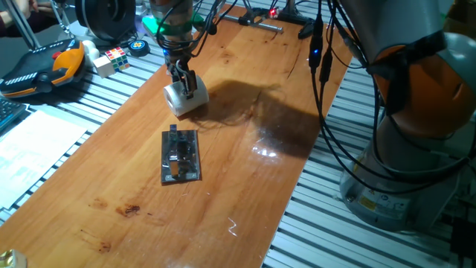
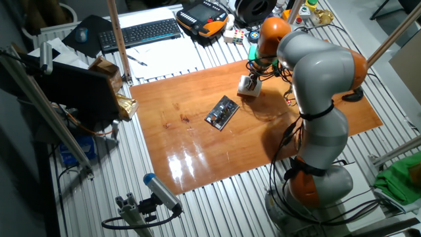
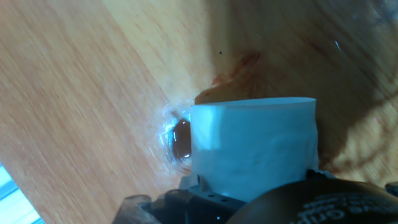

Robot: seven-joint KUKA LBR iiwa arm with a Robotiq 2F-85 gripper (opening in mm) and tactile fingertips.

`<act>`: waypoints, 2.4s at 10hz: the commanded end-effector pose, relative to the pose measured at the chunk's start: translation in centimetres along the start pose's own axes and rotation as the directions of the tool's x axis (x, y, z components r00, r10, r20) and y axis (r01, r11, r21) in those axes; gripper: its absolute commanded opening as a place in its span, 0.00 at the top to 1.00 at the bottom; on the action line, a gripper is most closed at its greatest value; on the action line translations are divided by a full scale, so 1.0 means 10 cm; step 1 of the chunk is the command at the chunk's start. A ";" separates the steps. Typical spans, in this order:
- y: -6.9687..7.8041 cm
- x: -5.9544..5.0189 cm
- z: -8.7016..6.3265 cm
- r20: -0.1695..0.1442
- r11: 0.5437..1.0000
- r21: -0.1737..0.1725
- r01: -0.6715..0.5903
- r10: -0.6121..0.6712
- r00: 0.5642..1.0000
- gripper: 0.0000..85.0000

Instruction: Put the toilet paper on its holder

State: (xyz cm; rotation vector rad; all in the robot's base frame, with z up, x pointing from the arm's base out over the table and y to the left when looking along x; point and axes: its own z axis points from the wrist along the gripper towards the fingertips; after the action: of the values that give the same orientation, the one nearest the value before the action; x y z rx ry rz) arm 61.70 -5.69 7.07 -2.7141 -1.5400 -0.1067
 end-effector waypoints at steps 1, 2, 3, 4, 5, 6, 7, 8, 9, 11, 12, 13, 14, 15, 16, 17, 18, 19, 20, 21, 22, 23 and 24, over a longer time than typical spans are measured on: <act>0.00 0.00 0.00 0.001 1.000 0.000 0.001 -0.001 1.000 0.00; 0.00 0.00 0.01 0.006 1.000 0.001 0.007 -0.007 1.000 0.00; 0.00 0.00 0.03 0.006 1.000 0.004 0.007 -0.007 1.000 0.00; 0.01 0.00 0.03 0.007 1.000 0.006 0.009 -0.009 1.000 0.00; 0.01 0.00 0.03 0.007 1.000 0.006 0.010 -0.010 1.000 0.00; 0.01 0.00 0.04 0.010 1.000 0.009 0.010 -0.011 1.000 0.00; 0.02 0.00 0.06 0.010 1.000 0.009 0.010 -0.011 1.000 0.00; 0.02 0.00 0.08 0.013 1.000 0.004 0.015 -0.015 1.000 0.00; 0.02 0.00 0.08 0.013 1.000 0.002 0.018 -0.018 1.000 0.00; 0.02 0.00 0.07 0.013 1.000 0.005 0.018 -0.018 1.000 0.00; 0.01 -0.01 0.09 0.011 1.000 0.005 0.031 -0.031 0.999 0.00; 0.00 -0.01 0.09 0.008 0.999 0.003 0.046 -0.046 0.999 0.14; 0.00 -0.02 0.10 0.007 0.998 0.004 0.060 -0.060 0.998 0.27; -0.01 -0.02 0.09 0.000 0.997 0.008 0.078 -0.078 0.997 0.47; -0.02 -0.03 0.05 0.000 0.996 0.008 0.091 -0.091 0.996 0.61; -0.03 -0.04 -0.02 0.002 0.995 0.008 0.101 -0.101 0.995 0.77; -0.04 -0.04 -0.09 0.008 0.994 0.007 0.108 -0.108 0.994 0.84; -0.06 -0.05 -0.16 0.012 0.994 -0.003 0.107 -0.107 0.994 0.87; -0.07 -0.04 -0.23 0.017 0.993 -0.009 0.117 -0.117 0.993 0.89; -0.07 -0.01 -0.30 0.028 0.992 -0.012 0.127 -0.126 0.992 0.91; -0.08 0.02 -0.36 0.035 0.990 -0.011 0.139 -0.139 0.990 0.91; -0.10 0.06 -0.40 0.040 0.988 -0.011 0.156 -0.155 0.987 0.93; -0.14 0.10 -0.44 0.040 0.983 -0.009 0.183 -0.183 0.982 0.97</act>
State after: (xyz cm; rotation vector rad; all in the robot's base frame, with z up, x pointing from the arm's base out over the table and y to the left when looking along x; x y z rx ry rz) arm 60.79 -4.23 11.60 -2.5913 -1.8083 -0.0684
